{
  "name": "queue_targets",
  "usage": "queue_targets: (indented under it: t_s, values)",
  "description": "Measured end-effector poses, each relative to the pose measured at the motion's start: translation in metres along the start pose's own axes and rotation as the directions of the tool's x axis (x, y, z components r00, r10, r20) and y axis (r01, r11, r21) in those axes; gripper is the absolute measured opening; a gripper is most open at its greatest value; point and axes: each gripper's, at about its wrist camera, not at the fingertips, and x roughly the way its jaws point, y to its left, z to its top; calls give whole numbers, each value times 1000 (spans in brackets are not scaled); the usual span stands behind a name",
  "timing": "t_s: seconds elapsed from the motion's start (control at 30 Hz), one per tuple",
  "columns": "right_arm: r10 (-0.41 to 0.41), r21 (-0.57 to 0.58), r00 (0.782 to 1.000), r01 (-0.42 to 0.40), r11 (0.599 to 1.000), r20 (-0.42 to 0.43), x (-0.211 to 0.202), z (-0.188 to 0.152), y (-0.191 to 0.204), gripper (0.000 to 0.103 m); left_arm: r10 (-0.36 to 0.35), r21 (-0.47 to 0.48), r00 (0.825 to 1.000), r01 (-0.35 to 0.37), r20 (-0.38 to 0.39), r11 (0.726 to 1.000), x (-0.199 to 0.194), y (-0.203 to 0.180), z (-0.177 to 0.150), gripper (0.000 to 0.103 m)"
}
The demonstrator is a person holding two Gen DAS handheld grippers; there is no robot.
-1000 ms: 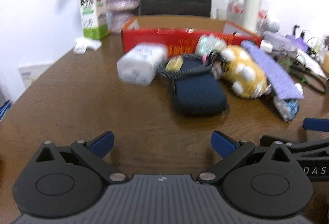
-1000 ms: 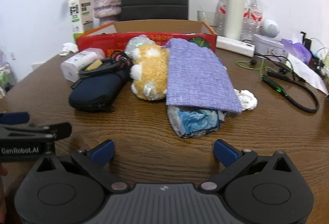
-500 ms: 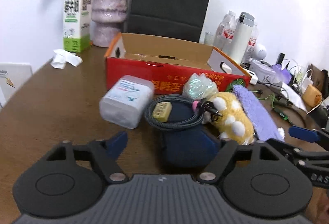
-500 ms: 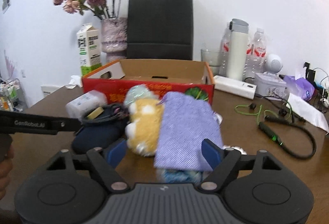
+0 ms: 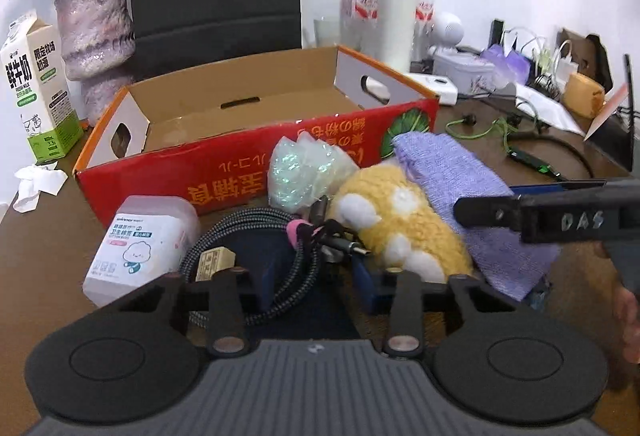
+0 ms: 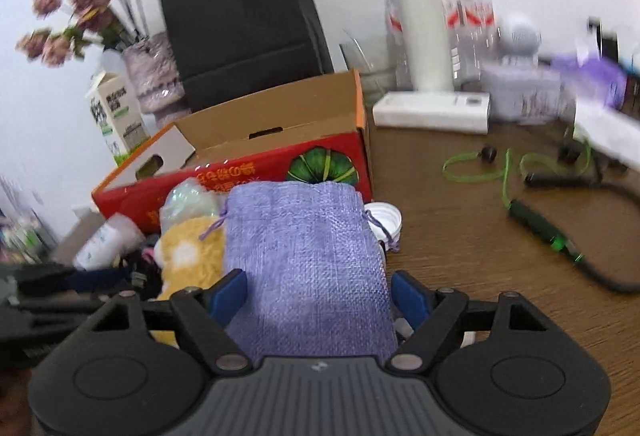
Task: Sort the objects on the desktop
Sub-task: 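Grasp the black braided cable with the left tool while the right tool grasps the purple pouch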
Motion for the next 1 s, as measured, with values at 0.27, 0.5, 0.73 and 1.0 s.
queue_targets:
  t_s: [0.27, 0.5, 0.73, 1.0]
  values:
    - [34, 72, 999, -36, 997, 37, -17, 0, -6, 20, 55, -16, 994, -53, 100, 998, -43, 1, 7, 12]
    - [20, -20, 990, -18, 1000, 137, -68, -1, 15, 16, 81, -148, 969, -47, 233, 988, -115, 12, 13, 11]
    - [-48, -297, 986, 94, 950, 158, -126, -28, 59, 17, 85, -236, 953, -14, 290, 972, -177, 16, -6, 11]
    - [-54, -315, 998, 45, 948, -17, -136, -115, 81, 42, -4, -316, 977, 74, 215, 946, -192, 17, -67, 11]
